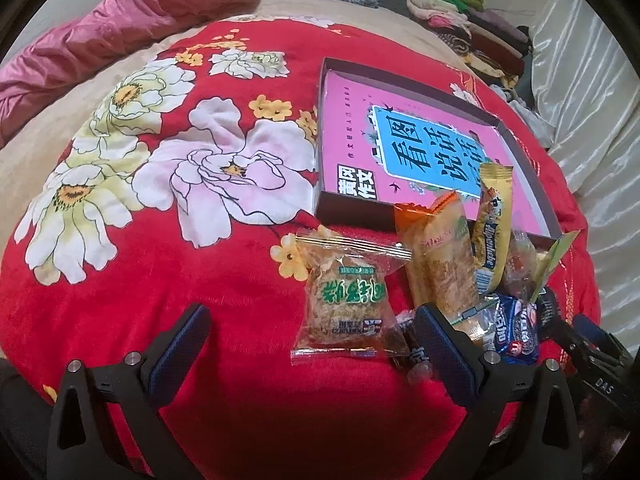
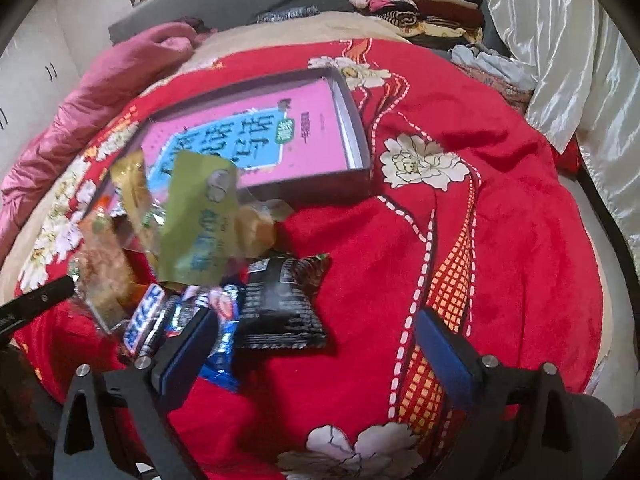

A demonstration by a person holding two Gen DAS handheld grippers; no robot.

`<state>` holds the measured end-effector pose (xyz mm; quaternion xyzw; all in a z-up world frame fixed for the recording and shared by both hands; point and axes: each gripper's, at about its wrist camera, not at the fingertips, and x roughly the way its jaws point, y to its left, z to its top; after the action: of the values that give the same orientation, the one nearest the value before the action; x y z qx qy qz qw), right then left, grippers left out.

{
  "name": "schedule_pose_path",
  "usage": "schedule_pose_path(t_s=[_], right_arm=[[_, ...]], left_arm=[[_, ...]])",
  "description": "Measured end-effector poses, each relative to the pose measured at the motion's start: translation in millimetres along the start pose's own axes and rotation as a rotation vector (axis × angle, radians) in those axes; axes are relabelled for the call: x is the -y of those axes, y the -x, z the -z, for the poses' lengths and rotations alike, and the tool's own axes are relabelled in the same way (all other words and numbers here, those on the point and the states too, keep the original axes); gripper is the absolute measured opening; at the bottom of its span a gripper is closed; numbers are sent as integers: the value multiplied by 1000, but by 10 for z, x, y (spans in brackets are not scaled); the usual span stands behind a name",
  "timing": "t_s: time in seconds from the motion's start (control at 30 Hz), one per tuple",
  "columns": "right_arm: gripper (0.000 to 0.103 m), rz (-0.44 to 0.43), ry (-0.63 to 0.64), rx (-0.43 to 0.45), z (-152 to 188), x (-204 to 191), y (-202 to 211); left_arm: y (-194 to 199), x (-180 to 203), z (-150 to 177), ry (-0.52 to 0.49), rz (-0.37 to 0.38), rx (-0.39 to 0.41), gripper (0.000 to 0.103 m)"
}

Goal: Organize snacks
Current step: 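Grasp the clear green-label pastry bag with the left tool while the right tool grasps the black snack packet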

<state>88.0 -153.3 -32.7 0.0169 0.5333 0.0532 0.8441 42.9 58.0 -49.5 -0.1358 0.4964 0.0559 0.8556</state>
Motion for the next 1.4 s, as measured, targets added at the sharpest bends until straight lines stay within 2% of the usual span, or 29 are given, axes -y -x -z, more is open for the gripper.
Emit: schedule_pose_path(t_s=[0.27,0.6,0.73,1.03,1.4], right_arm=[[68,39,87,-31,-42,-75,-198],[58,35,146,-46,-118,-118,-373],[48,0,122,-37,-164,-64,-384],[45,-82,8,-22,-178,148,-303],[45,-70,-66,43,-187,319,-151]], left_arm=[[-77,16,-9,-16,3,-10,90],[-137,58,-41,-36,20,-15,80],[-186,92,-66,-52,27,-20,72],[-296,129,-80,-76,33,-39,49],[-250,2,-108,-25,85,-41,45]])
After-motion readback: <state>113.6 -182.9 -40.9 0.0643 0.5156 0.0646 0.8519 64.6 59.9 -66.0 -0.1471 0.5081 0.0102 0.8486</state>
